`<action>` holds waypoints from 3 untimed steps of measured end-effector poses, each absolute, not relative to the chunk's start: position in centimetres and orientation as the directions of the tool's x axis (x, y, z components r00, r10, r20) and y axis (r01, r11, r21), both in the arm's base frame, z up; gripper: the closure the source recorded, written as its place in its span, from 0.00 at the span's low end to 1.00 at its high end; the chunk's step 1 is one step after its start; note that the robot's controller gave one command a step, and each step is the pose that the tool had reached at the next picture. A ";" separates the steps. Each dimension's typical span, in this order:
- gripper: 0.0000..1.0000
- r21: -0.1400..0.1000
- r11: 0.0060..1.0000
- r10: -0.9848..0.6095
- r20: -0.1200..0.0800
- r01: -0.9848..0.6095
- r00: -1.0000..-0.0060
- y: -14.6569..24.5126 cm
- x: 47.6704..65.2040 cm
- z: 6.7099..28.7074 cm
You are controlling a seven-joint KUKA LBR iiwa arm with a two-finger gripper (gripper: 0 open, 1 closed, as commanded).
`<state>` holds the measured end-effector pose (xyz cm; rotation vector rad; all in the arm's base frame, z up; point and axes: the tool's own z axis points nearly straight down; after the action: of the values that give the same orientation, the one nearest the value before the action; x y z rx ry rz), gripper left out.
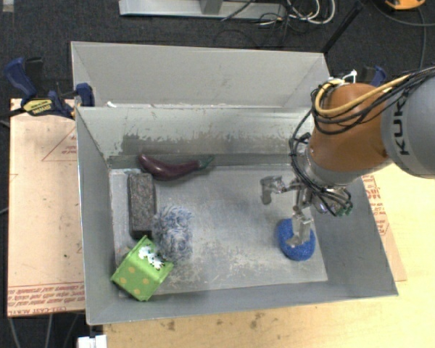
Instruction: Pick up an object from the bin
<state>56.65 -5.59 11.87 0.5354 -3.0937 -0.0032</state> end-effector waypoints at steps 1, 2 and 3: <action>0.00 -0.001 0.830 -0.558 -0.002 -0.558 -0.830 -10.6 56.6 10.2; 0.00 0.001 0.950 -0.312 -0.002 -0.312 -0.950 -12.6 56.5 7.6; 1.00 -0.007 0.722 -0.692 -0.007 -0.692 -0.722 -12.0 54.7 7.3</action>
Offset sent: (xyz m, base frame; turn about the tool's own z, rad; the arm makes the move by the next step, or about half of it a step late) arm -0.0036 -0.0761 -0.0487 0.0359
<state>54.71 -11.98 7.31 1.1748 -2.9232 0.0055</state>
